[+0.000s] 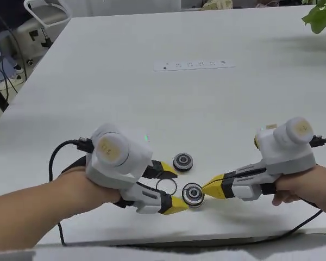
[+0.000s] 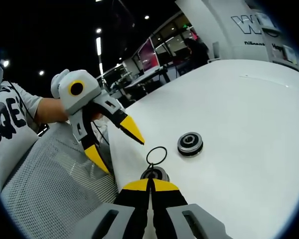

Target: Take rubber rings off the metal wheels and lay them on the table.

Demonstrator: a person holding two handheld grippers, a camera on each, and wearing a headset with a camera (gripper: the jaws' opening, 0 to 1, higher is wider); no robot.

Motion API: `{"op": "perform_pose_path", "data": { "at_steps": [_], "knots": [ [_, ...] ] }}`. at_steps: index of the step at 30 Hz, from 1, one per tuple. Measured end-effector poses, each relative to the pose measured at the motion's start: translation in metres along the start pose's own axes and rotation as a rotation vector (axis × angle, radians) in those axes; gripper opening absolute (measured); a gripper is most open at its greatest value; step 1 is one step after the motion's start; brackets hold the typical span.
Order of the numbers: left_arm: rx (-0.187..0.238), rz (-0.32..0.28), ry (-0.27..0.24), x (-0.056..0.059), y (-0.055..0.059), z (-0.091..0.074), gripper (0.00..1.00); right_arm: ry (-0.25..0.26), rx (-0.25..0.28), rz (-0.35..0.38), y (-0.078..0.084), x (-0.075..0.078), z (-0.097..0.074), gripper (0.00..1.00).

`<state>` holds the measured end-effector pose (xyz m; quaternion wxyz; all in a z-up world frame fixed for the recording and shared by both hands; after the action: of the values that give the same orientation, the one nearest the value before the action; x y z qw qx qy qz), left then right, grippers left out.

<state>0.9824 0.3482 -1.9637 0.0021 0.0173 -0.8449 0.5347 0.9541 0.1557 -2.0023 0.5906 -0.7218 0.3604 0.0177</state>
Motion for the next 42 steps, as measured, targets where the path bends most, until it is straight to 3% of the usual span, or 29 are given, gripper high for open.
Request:
{"op": "perform_pose_path", "data": {
  "at_steps": [10,17,32,42],
  "knots": [
    [0.064,-0.029,-0.065,-0.003,-0.008,-0.025,0.42,-0.005,-0.002,-0.007,-0.003,-0.003,0.0,0.0],
    [0.095,-0.051,-0.102,-0.003,-0.006,-0.041,0.47,-0.012,-0.004,-0.018,-0.006,-0.005,-0.001,0.0],
    [0.128,-0.076,-0.16,0.006,0.003,-0.065,0.6,-0.009,0.011,-0.031,-0.018,-0.007,-0.001,0.0],
    [0.132,-0.084,-0.181,0.008,0.007,-0.072,0.66,-0.027,0.015,-0.044,-0.026,-0.013,0.009,0.0]
  ]
}}
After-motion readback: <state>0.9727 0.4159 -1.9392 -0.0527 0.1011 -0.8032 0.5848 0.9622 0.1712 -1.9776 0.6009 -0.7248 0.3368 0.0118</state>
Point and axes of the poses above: the centre of the closed fingertips' face, and the gripper's own axes: z roughly forward along the fingers, x roughly to its right, y roughly out of its underside, the point moved 10 cm from there along -z, roughly backward along the fingers, and after that the axes turned 13 degrees about x, right-handed, at the moved point
